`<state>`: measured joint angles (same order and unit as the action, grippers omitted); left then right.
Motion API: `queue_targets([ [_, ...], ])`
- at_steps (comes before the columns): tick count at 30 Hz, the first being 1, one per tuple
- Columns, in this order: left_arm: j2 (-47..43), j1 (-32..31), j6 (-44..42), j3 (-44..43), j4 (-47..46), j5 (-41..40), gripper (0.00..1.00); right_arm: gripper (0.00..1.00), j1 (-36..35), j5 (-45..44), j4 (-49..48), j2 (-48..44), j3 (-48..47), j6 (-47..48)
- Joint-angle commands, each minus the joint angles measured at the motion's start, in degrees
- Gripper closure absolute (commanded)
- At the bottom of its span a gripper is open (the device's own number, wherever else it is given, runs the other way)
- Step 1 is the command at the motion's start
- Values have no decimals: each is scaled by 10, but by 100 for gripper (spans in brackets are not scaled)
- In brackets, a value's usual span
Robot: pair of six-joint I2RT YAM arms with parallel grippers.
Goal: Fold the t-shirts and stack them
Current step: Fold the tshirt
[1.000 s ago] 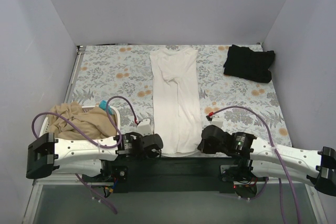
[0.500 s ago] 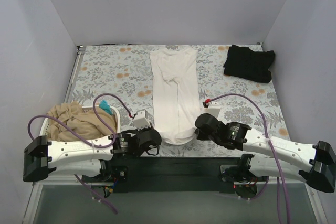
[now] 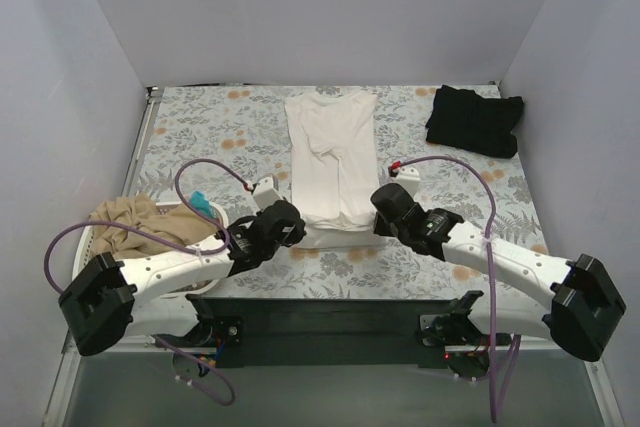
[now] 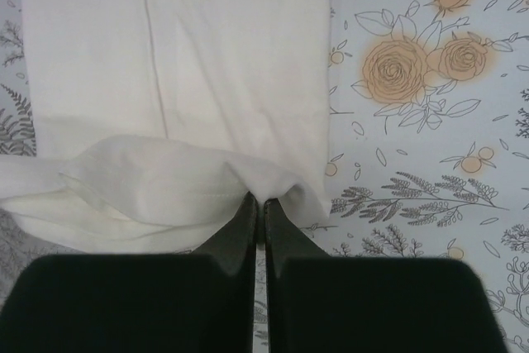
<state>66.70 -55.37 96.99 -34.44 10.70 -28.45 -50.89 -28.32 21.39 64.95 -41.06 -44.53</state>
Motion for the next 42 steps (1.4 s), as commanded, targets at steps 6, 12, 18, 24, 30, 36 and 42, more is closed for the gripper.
queue_targets([
  [6,72,88,-101,-33,-125,65,100,99,64,8,-83,86,-89,73],
  [12,127,148,-125,-66,-157,108,100,99,115,33,-94,159,-145,104],
  [18,190,205,-135,-107,-168,162,100,99,152,73,-106,217,-193,132],
  [24,254,236,-143,-151,-169,195,100,99,174,103,-105,293,-246,152],
  [30,284,250,-136,-168,-166,200,100,99,186,120,-105,337,-278,161],
  [36,297,262,-120,-189,-144,194,100,99,194,131,-105,366,-299,161],
  [42,298,271,-142,-231,-110,204,41,48,210,159,-88,375,-340,164],
])
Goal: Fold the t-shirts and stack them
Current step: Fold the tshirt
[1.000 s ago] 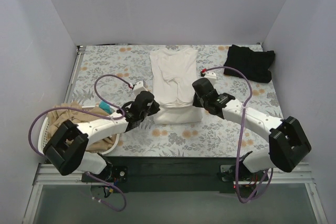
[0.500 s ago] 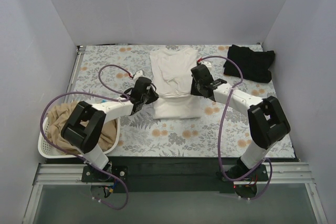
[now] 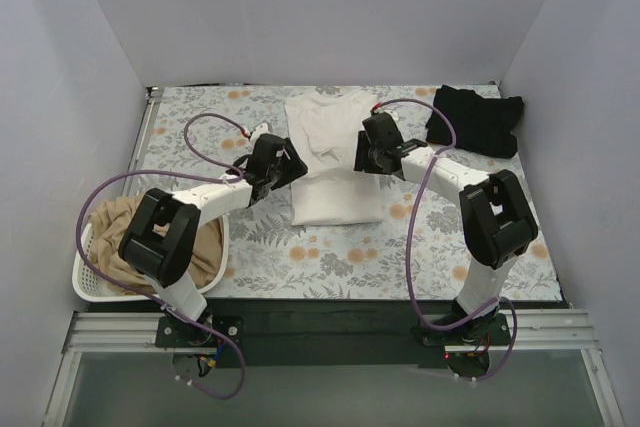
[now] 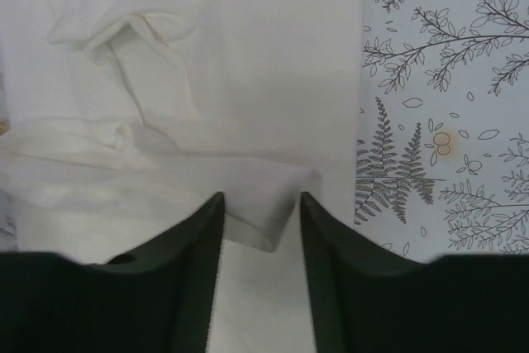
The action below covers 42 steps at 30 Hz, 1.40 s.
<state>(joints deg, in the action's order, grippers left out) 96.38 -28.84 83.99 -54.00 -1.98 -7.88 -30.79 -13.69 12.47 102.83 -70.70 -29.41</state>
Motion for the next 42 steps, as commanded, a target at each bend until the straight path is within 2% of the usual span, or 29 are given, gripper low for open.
queue_targets([
  [1,-2,5,-15,-49,42,-6,38,39,11,11,4,-7,-56,15],
  [2,-13,5,-19,-52,48,-11,36,33,12,8,9,-14,-59,21],
  [4,-31,5,-28,-53,51,-20,33,34,13,-1,12,-40,-63,31],
  [11,-94,5,-40,-4,59,-3,33,34,13,12,12,-112,-32,57],
  [21,-167,-6,-33,111,65,7,36,34,13,61,12,-205,110,29],
  [27,-208,-24,-24,152,82,6,38,39,12,90,11,-254,207,-7],
  [32,-222,-40,-17,170,98,-10,40,41,7,95,-17,-268,279,-30],
  [42,-238,-63,5,190,108,-21,41,47,5,118,-59,-231,303,-44],
])
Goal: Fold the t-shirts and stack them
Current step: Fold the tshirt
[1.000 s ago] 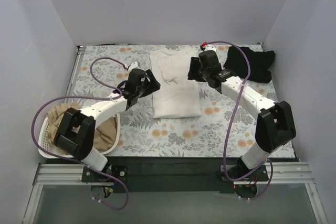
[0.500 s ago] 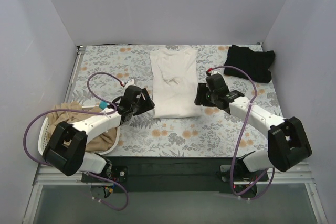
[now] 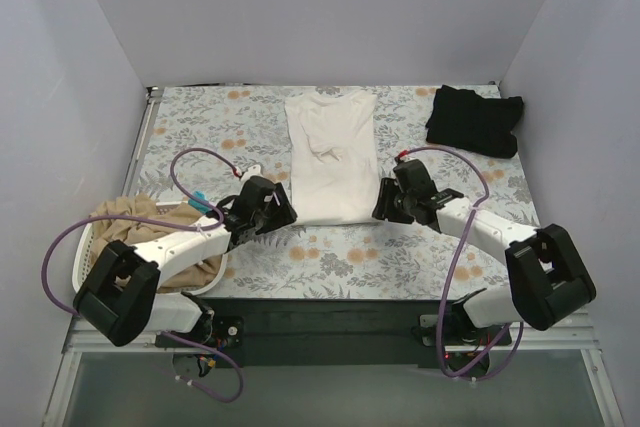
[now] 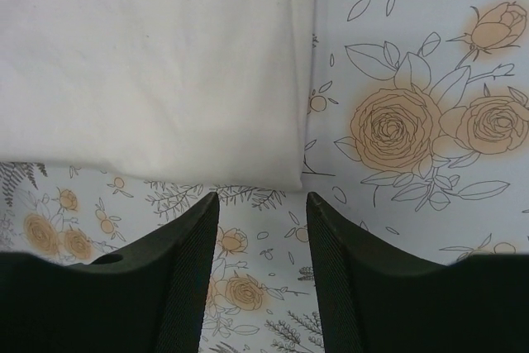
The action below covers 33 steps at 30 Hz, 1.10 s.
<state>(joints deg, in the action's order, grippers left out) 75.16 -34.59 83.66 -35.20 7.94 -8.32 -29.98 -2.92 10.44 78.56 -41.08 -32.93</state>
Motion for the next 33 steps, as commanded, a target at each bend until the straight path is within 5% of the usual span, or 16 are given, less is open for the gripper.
queue_targets([
  [1,-26,-7,8,0,11,-17,41,47,-3,10,-42,14,7,-6],
  [13,-32,-17,11,-4,30,-40,41,50,-4,0,-55,68,-7,-2],
  [21,5,-51,11,-43,58,-82,42,88,-3,-1,-66,93,-1,1],
  [33,80,-61,8,-85,61,-102,57,95,-3,3,-73,92,11,1],
])
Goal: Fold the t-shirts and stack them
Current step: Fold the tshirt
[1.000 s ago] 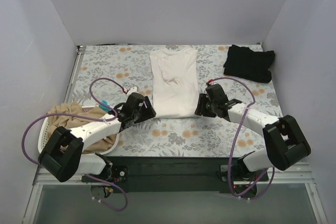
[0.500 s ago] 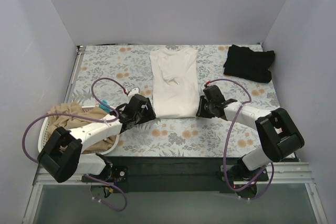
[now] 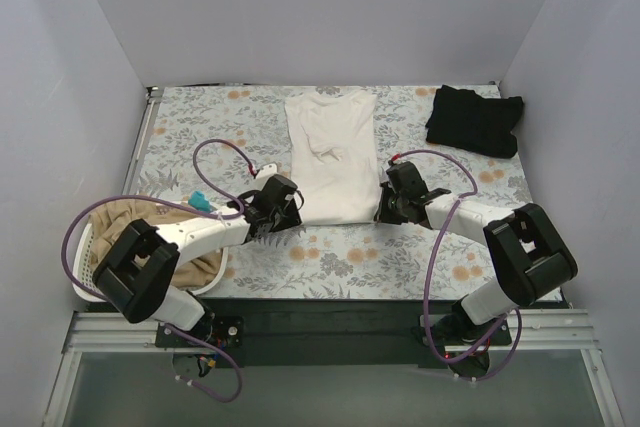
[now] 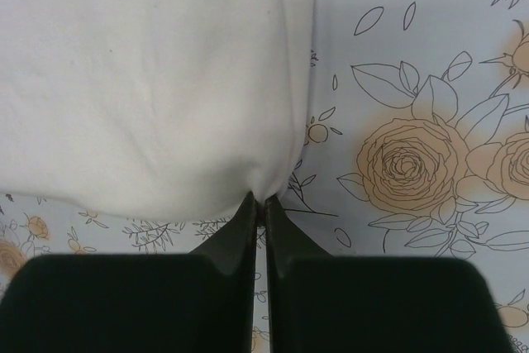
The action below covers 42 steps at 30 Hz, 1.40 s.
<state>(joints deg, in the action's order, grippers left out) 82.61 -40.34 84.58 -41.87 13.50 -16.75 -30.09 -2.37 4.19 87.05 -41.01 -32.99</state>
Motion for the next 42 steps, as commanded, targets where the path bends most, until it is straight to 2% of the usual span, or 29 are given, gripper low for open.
queue_targets([
  [1,8,-6,4,-17,6,-17,58,95,-2,-4,-10,8,10,2],
  [19,48,-15,18,-2,-40,-4,61,96,-2,1,-11,1,11,-1],
  [23,61,-15,20,4,-56,5,68,96,-2,0,-11,-3,15,-1],
  [24,62,-15,22,5,-59,5,75,96,-1,0,-11,-4,16,-1],
  [26,65,-15,24,8,-60,6,81,96,-3,2,-11,-7,17,-1],
  [27,65,-15,24,10,-60,5,88,96,-2,2,-10,-9,17,-1],
  [30,60,-15,26,16,-59,4,100,97,-2,3,-9,-17,19,1],
  [36,15,-18,13,30,-69,4,100,99,-3,14,3,-54,23,8],
  [42,-78,-33,-5,43,-52,9,100,99,-8,-1,57,-162,24,24],
])
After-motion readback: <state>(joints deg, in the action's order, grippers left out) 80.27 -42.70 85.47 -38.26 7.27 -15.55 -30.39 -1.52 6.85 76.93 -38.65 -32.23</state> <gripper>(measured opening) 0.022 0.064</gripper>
